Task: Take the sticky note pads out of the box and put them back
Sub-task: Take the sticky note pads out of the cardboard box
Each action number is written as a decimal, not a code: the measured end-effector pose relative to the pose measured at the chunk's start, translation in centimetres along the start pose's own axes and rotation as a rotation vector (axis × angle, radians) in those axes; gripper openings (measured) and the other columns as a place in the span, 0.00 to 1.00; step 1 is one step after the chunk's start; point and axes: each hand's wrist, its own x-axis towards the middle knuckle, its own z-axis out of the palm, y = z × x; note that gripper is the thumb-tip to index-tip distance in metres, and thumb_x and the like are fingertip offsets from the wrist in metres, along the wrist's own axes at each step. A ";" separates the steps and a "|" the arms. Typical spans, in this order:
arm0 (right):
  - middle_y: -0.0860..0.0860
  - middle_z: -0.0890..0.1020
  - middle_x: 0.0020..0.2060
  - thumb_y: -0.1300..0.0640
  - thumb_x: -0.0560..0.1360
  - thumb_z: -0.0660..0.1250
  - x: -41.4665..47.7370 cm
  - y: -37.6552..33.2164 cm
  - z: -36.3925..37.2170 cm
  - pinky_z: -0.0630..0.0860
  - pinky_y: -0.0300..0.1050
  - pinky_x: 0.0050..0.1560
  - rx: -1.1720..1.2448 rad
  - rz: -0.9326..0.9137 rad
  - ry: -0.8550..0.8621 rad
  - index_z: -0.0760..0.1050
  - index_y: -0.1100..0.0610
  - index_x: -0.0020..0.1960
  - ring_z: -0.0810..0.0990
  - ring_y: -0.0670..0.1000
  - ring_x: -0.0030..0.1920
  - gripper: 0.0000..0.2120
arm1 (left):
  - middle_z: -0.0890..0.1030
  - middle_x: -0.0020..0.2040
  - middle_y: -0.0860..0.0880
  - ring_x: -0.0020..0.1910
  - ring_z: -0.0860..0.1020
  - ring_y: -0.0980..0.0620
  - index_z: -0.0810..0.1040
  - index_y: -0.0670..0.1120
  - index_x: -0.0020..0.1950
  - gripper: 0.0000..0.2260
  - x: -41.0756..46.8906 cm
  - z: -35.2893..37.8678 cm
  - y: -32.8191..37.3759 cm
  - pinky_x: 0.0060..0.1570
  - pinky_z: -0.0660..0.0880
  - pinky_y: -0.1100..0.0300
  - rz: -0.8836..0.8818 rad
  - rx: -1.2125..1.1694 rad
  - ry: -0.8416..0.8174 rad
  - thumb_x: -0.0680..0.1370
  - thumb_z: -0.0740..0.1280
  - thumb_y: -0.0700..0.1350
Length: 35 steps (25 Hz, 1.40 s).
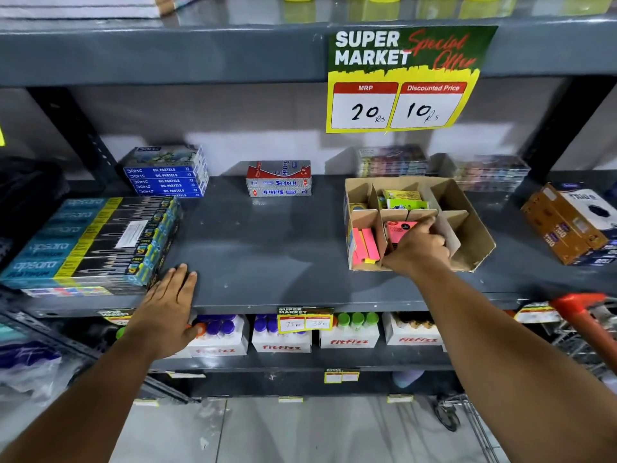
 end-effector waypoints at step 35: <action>0.68 0.66 0.68 0.38 0.68 0.73 -4.0 -2.4 -5.6 0.67 0.57 0.66 -0.018 -0.106 0.157 0.39 0.63 0.79 0.67 0.67 0.68 0.59 | 0.49 0.78 0.38 0.77 0.48 0.39 0.48 0.39 0.77 0.52 -0.4 -0.7 0.6 0.74 0.53 0.45 -0.005 -0.035 -0.004 0.67 0.70 0.66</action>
